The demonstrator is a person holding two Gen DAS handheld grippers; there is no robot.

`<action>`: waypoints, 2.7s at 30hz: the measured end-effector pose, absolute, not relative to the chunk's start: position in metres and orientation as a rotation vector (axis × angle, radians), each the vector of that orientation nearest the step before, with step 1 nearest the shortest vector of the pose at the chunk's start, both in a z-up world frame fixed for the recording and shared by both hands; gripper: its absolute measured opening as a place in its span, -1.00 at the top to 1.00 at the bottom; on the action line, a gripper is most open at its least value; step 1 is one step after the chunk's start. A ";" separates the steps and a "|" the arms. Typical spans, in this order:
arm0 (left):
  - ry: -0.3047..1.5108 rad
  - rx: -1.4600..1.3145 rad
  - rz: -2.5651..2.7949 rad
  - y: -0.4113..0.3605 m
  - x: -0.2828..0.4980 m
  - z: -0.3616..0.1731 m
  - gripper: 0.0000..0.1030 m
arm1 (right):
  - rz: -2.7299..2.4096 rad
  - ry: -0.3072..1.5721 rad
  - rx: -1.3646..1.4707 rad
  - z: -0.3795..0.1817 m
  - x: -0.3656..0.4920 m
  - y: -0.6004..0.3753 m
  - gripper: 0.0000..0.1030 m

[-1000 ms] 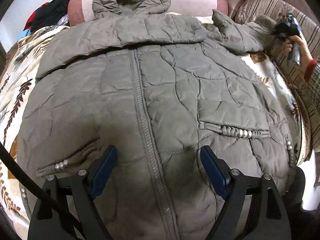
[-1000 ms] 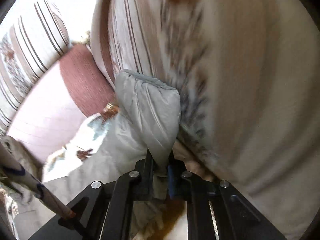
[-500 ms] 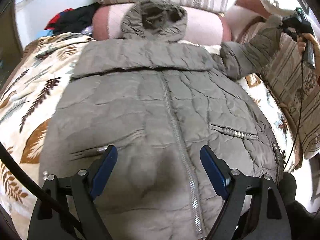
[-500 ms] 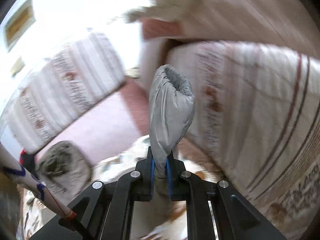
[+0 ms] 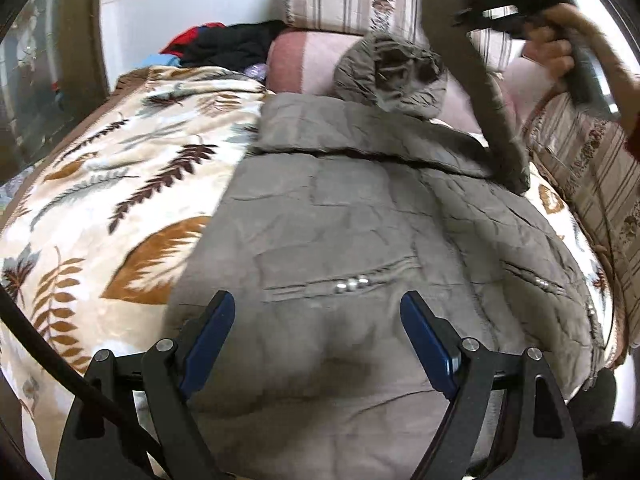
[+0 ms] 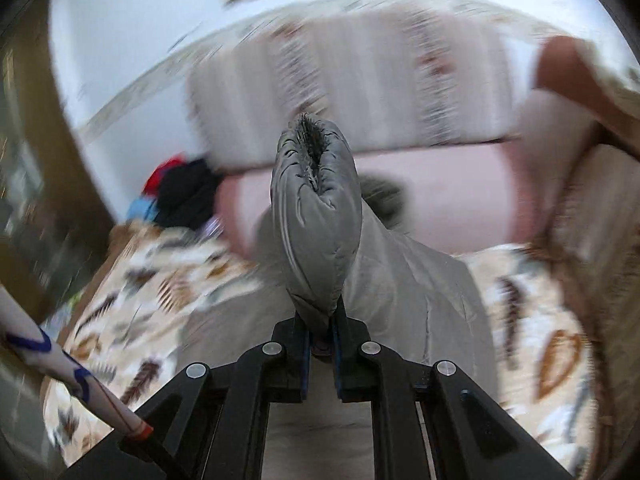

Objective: Fold large clothes

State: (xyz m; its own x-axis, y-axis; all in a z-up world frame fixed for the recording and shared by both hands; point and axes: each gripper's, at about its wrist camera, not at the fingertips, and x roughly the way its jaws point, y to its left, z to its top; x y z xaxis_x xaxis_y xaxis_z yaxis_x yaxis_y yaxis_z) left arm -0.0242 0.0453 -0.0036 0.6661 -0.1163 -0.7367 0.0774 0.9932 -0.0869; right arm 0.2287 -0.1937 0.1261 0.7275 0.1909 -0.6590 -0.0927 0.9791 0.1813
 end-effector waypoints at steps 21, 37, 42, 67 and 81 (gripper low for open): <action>0.906 -0.123 -0.070 0.072 -0.010 -0.032 -0.63 | 0.270 1.004 -0.070 -0.040 0.253 -0.051 -0.02; 0.907 -0.028 -0.100 0.031 -0.004 -0.014 -0.63 | -0.089 0.993 0.225 -0.039 0.035 -0.317 -0.23; 0.930 -0.050 -0.049 0.048 0.009 -0.007 -0.63 | -0.253 0.958 0.282 -0.038 -0.014 -0.385 -0.29; 1.120 -0.134 -0.114 0.106 0.063 -0.067 -0.04 | -0.142 1.032 0.471 -0.091 -0.011 -0.404 0.40; 1.093 -0.040 -0.049 0.110 -0.009 -0.050 0.06 | -0.174 1.088 0.281 -0.080 -0.052 -0.375 0.45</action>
